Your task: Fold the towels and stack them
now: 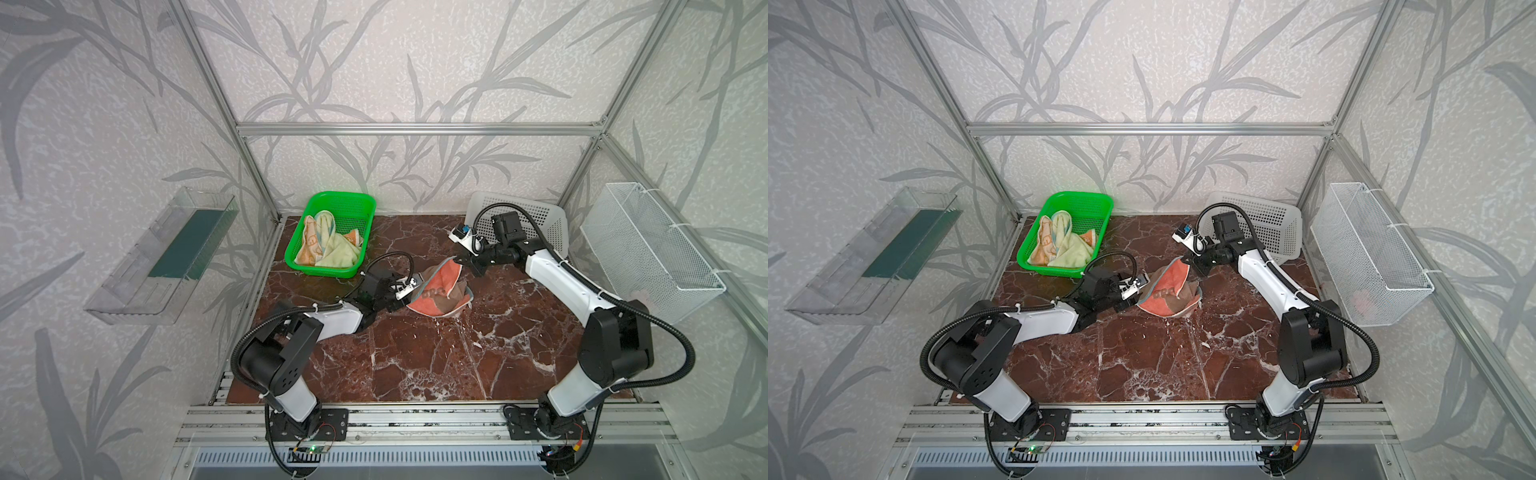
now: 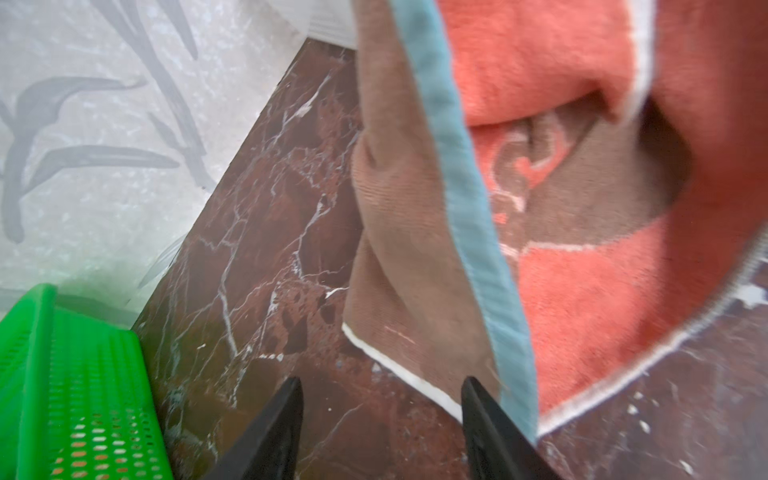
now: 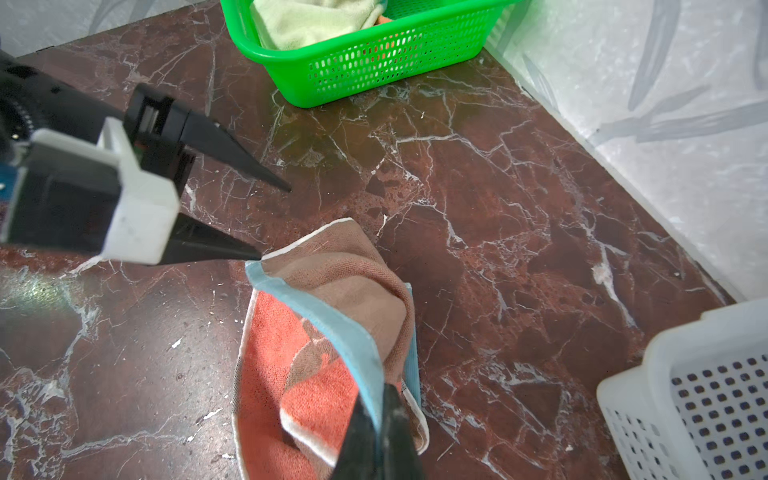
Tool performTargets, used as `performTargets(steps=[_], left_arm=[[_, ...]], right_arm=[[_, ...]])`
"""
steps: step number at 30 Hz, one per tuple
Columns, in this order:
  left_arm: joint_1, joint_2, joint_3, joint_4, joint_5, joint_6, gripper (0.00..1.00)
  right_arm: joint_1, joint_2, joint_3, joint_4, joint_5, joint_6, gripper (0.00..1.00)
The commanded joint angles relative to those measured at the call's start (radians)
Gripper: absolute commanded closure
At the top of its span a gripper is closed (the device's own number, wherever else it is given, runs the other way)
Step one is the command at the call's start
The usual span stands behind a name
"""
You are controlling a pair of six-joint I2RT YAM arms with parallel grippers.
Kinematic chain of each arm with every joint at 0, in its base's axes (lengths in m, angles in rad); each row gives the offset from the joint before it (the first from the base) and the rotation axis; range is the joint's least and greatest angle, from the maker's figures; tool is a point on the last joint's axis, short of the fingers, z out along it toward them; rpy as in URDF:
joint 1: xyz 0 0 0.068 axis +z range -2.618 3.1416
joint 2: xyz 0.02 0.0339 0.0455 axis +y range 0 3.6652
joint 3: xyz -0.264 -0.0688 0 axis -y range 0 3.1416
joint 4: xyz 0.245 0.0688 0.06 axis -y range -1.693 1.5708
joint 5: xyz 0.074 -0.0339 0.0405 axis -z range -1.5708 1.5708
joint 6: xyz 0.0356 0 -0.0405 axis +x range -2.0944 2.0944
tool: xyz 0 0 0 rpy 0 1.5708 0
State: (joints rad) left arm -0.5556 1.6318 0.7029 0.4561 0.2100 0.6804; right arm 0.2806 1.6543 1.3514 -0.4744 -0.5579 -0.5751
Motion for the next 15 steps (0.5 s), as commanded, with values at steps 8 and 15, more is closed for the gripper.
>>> performTargets(steps=[8, 15], left_arm=[[-0.038, -0.021, -0.088, 0.146, 0.064, 0.084, 0.40], [-0.084, 0.028, -0.095, 0.151, 0.022, 0.149, 0.40]], right_arm=[[0.009, -0.022, 0.025, -0.023, 0.007, 0.035, 1.00], [0.017, -0.021, 0.033, -0.043, 0.026, 0.024, 1.00]])
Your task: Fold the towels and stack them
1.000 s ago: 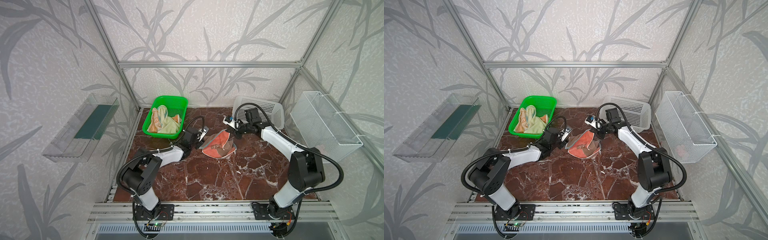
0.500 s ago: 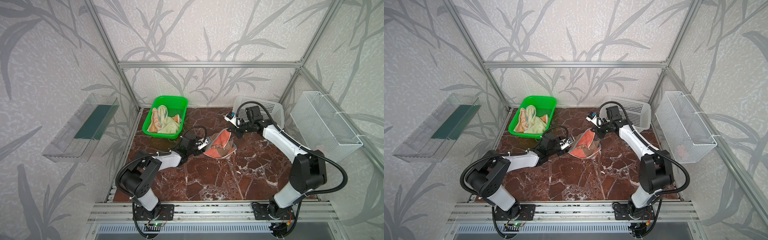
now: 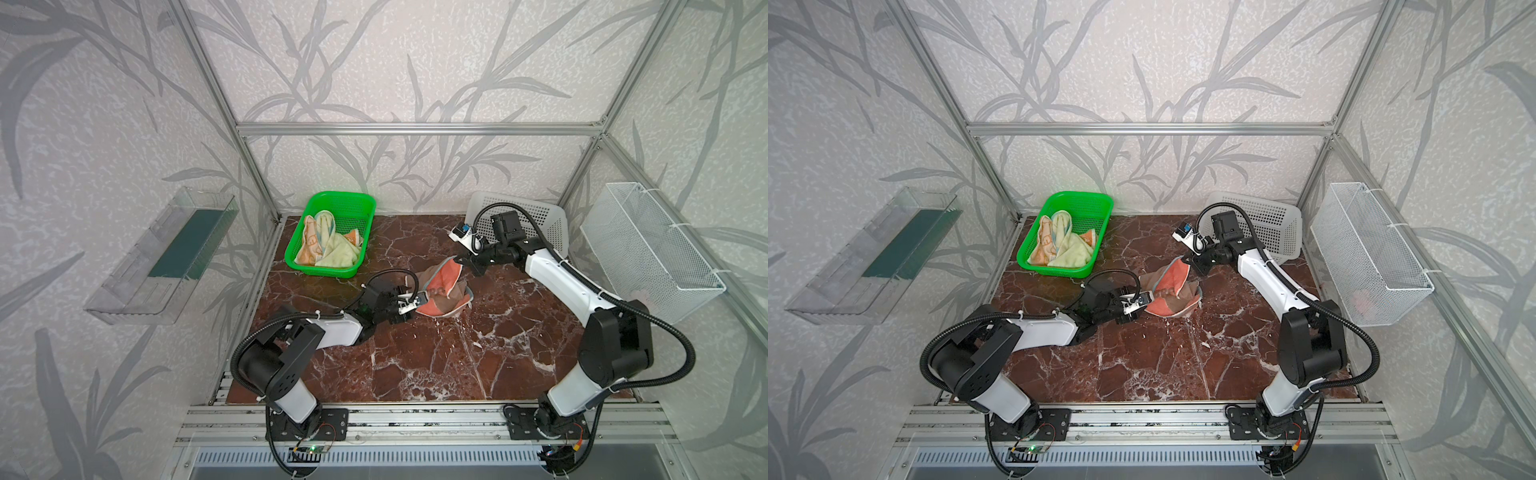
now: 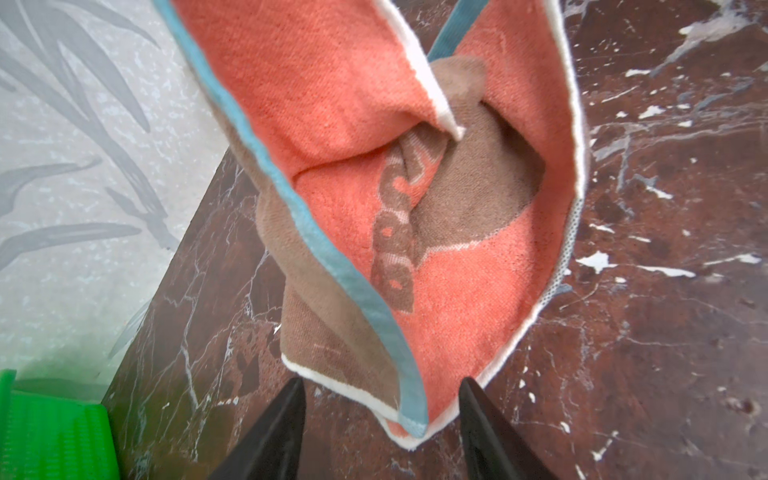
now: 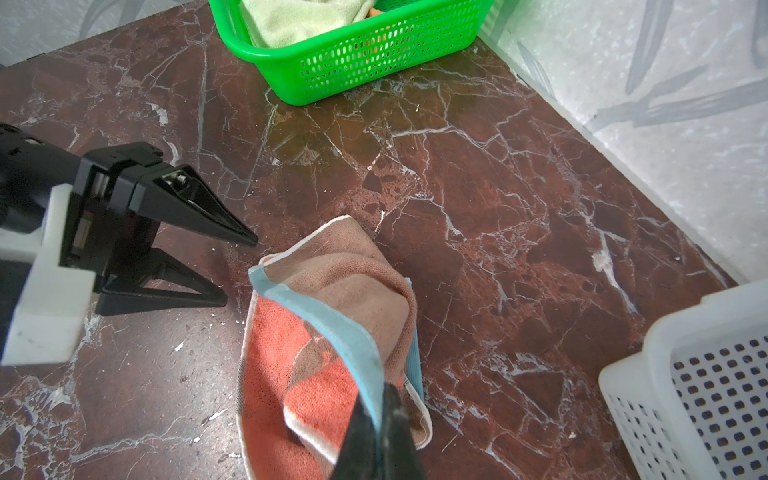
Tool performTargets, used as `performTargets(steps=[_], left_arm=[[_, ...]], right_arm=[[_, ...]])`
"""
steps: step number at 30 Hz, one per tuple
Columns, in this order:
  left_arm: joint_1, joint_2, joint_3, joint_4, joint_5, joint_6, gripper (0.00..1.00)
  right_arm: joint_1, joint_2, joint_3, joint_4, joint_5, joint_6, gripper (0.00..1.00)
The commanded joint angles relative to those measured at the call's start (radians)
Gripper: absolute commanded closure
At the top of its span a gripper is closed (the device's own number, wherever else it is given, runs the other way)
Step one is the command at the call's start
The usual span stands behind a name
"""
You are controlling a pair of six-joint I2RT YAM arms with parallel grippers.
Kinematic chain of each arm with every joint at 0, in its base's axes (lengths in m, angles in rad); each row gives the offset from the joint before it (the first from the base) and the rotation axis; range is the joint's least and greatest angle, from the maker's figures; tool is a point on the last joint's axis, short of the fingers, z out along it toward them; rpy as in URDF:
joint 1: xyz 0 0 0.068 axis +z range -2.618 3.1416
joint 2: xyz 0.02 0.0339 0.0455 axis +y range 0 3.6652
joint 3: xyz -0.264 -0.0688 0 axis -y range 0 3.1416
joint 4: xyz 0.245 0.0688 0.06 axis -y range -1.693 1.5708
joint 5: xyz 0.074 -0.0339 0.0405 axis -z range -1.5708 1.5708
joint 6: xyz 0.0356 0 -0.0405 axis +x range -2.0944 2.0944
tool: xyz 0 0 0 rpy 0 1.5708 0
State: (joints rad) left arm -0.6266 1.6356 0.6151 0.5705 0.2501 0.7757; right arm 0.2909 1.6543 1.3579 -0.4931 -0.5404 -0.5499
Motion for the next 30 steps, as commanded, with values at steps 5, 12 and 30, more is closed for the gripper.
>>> performTargets(steps=[5, 12, 30], left_arm=[[-0.018, 0.054, 0.007, 0.041, -0.036, 0.012, 0.44], [-0.019, 0.093, 0.023, 0.071, -0.069, -0.023, 0.51], [-0.018, 0.157, 0.093, 0.013, -0.116, -0.075, 0.72]], right_arm=[[0.008, -0.030, 0.023, -0.026, 0.011, -0.002, 1.00], [0.008, -0.043, 0.018, -0.028, 0.018, -0.010, 1.00], [0.007, -0.071, -0.009, -0.018, 0.033, -0.030, 1.00]])
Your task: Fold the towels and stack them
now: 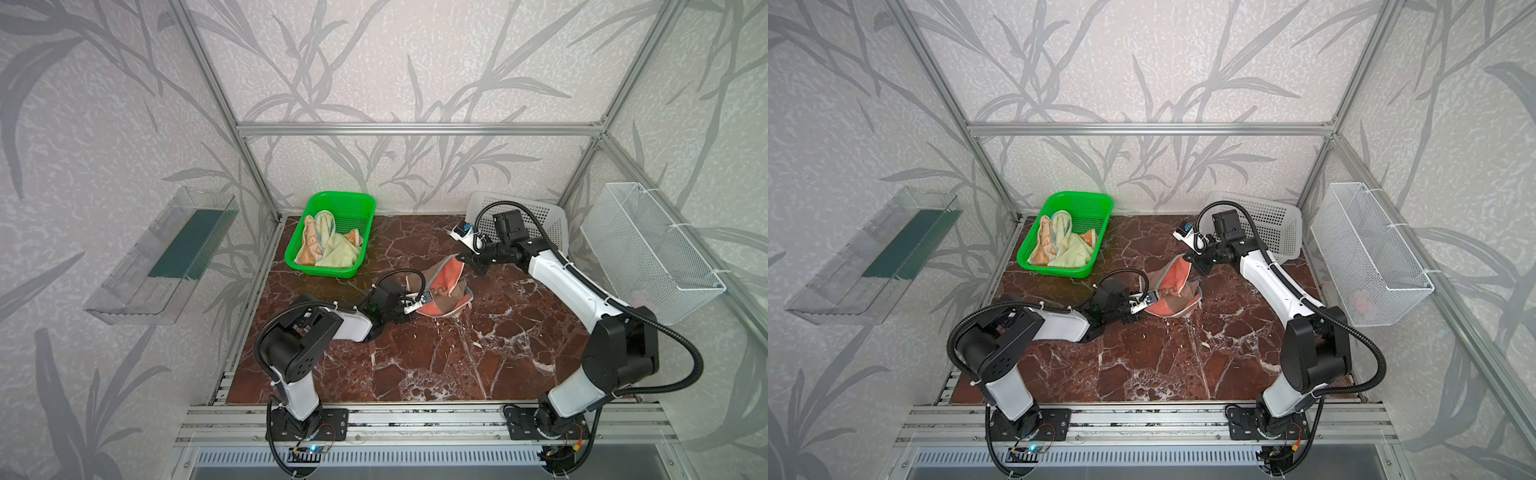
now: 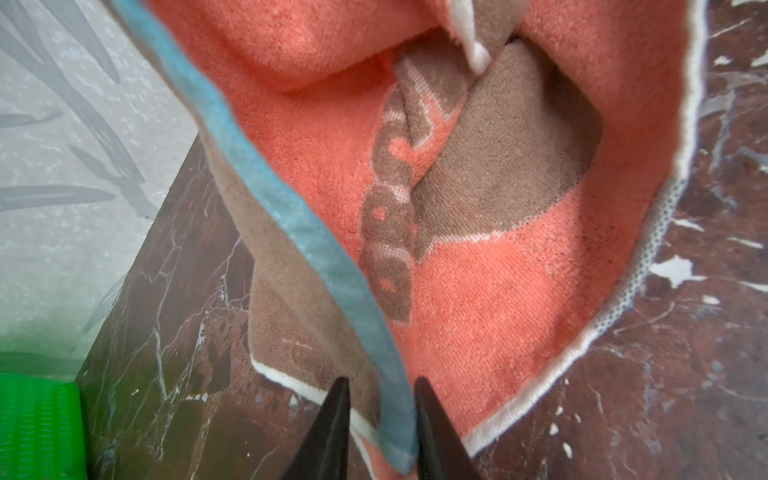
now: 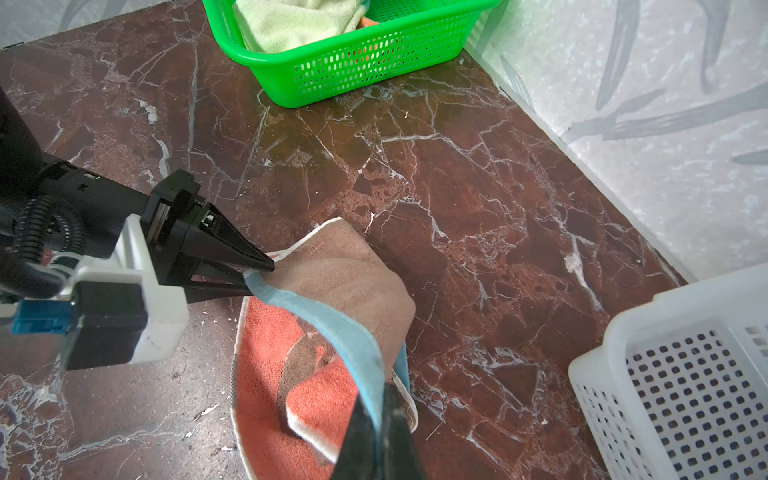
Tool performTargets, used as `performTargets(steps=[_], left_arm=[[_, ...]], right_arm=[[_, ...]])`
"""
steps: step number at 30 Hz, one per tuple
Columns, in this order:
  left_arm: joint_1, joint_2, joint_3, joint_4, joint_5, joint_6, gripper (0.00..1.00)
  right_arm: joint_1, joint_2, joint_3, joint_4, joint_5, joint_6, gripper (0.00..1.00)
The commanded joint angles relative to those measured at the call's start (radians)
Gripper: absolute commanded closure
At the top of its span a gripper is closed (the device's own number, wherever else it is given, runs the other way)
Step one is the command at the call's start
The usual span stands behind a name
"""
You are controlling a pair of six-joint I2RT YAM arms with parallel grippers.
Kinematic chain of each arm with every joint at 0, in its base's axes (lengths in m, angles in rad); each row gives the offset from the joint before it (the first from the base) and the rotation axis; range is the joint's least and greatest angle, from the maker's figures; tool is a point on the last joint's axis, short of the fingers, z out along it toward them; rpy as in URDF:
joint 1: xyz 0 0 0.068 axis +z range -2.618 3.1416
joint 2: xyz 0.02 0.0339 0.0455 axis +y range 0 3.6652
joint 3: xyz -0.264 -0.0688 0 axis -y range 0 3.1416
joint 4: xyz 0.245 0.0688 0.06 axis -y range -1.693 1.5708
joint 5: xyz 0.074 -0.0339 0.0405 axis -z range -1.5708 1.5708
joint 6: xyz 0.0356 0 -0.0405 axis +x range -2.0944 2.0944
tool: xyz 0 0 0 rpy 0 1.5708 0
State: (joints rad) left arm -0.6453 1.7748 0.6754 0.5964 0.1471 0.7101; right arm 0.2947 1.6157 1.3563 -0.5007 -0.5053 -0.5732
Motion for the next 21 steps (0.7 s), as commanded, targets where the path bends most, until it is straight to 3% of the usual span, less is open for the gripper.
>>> performTargets(steps=[1, 11, 15, 16, 21], left_arm=[[0.000, 0.021, 0.037, -0.019, -0.014, -0.013, 0.72], [0.000, 0.025, 0.057, -0.046, -0.029, -0.031, 0.85], [0.000, -0.014, 0.068, -0.078, -0.051, -0.060, 0.96], [0.001, -0.027, 0.077, -0.085, -0.073, -0.085, 1.00], [0.001, -0.091, 0.137, -0.125, -0.249, -0.201, 1.00]], right_arm=[[0.003, -0.034, -0.009, -0.009, -0.003, -0.007, 1.00], [0.003, -0.035, -0.019, 0.001, -0.001, -0.010, 1.00], [0.002, -0.033, -0.028, 0.023, 0.011, 0.009, 1.00], [0.001, -0.032, -0.033, 0.041, 0.026, 0.026, 1.00], [-0.012, -0.013, -0.033, 0.095, 0.063, 0.115, 1.00]])
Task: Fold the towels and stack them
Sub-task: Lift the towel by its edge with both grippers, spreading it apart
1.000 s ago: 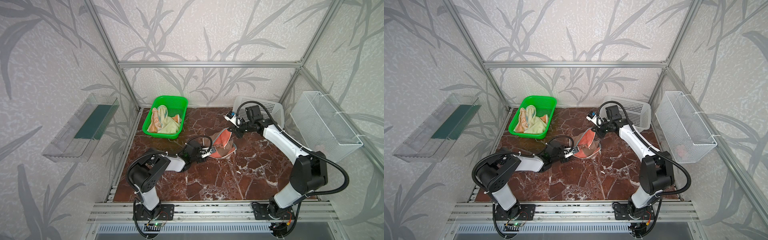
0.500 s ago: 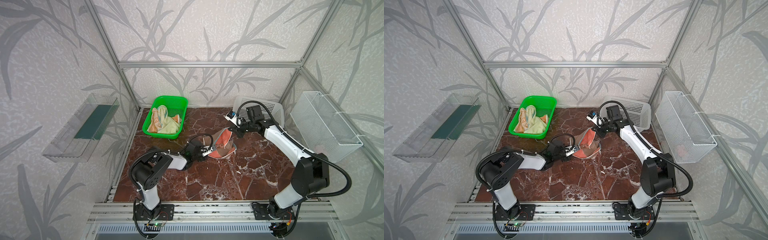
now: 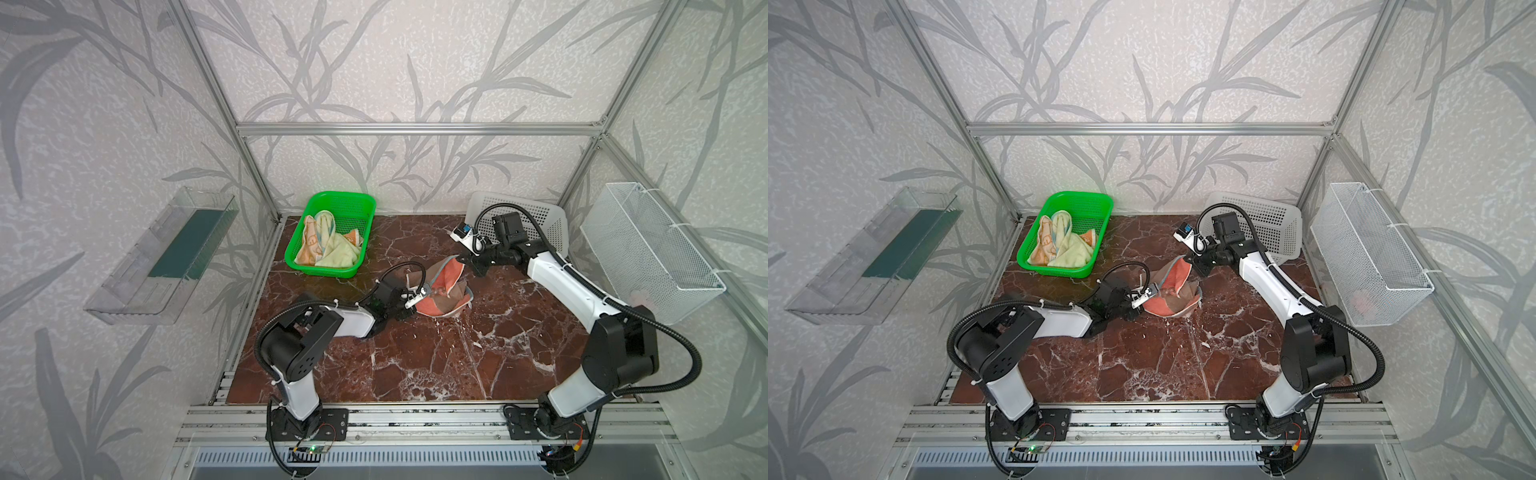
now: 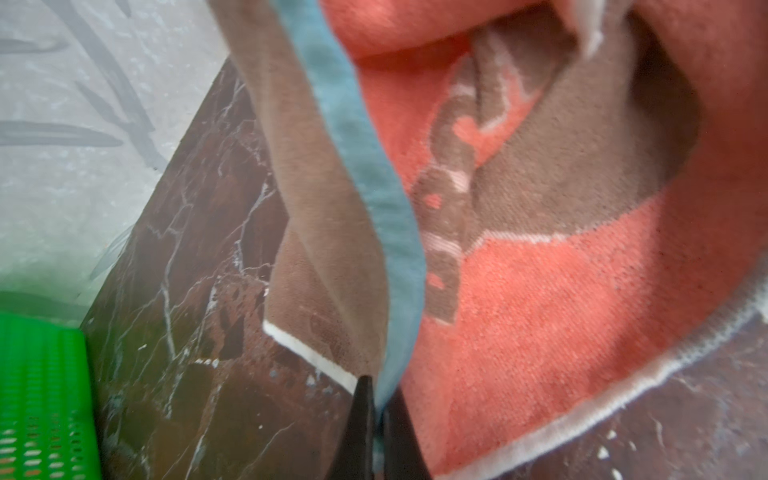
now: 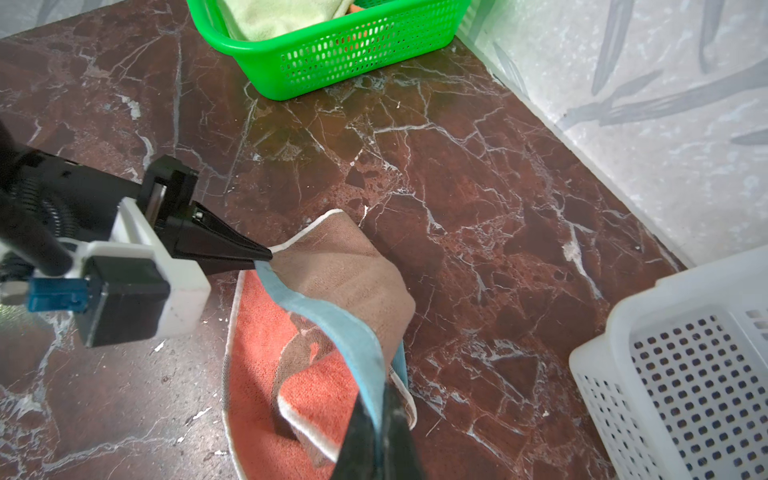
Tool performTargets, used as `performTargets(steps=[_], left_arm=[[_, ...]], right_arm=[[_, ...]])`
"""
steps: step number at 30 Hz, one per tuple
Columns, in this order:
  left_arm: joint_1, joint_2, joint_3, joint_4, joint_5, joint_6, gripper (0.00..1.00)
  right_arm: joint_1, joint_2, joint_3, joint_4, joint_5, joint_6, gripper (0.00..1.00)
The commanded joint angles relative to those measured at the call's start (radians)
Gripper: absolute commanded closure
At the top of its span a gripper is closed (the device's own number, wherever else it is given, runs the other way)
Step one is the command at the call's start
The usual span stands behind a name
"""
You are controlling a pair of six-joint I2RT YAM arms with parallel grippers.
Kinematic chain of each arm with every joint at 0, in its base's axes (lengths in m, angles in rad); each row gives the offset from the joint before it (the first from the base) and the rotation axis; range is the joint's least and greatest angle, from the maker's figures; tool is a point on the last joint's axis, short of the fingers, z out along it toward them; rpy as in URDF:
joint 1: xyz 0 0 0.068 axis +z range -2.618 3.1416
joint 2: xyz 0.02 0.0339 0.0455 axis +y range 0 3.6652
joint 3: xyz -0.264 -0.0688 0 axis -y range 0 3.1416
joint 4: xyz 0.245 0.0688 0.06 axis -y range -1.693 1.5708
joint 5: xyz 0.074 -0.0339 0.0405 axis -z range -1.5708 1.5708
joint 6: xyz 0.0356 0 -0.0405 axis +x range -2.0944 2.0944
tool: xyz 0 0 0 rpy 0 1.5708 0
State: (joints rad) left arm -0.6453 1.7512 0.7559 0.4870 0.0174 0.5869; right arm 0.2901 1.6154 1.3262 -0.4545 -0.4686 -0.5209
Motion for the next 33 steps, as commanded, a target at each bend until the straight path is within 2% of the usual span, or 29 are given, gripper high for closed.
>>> performTargets(steps=[1, 3, 5, 8, 10, 14, 17, 21, 26, 33], left_arm=[[0.001, -0.078, 0.082, -0.035, -0.195, -0.127, 1.00], [0.005, -0.100, 0.163, -0.141, -0.323, -0.210, 1.00], [0.007, -0.111, 0.275, -0.325, -0.392, -0.255, 1.00], [0.012, -0.127, 0.410, -0.543, -0.403, -0.325, 1.00], [0.028, -0.150, 0.458, -0.622, -0.402, -0.384, 1.00], [0.080, -0.219, 0.518, -0.731, -0.387, -0.499, 1.00], [0.115, -0.269, 0.573, -0.803, -0.335, -0.546, 1.00], [0.126, -0.277, 0.701, -0.930, -0.321, -0.552, 1.00], [0.128, -0.290, 0.842, -1.031, -0.297, -0.556, 1.00], [0.125, -0.450, 0.839, -1.055, -0.136, -0.599, 1.00]], right_arm=[[-0.008, -0.004, 0.004, 0.052, 0.041, 0.083, 1.00], [-0.009, 0.008, 0.024, 0.051, 0.064, 0.140, 1.00], [-0.012, 0.019, 0.048, 0.043, 0.067, 0.188, 1.00], [-0.012, 0.029, 0.089, 0.023, 0.057, 0.240, 1.00], [-0.012, 0.030, 0.116, 0.004, 0.052, 0.265, 1.00], [-0.018, 0.011, 0.145, -0.020, 0.062, 0.281, 1.00], [-0.041, -0.007, 0.172, -0.020, 0.046, 0.316, 1.00], [-0.077, -0.032, 0.234, -0.015, 0.012, 0.385, 1.00], [-0.083, -0.096, 0.335, -0.031, -0.061, 0.407, 1.00], [-0.082, -0.288, 0.285, 0.011, -0.184, 0.403, 1.00]])
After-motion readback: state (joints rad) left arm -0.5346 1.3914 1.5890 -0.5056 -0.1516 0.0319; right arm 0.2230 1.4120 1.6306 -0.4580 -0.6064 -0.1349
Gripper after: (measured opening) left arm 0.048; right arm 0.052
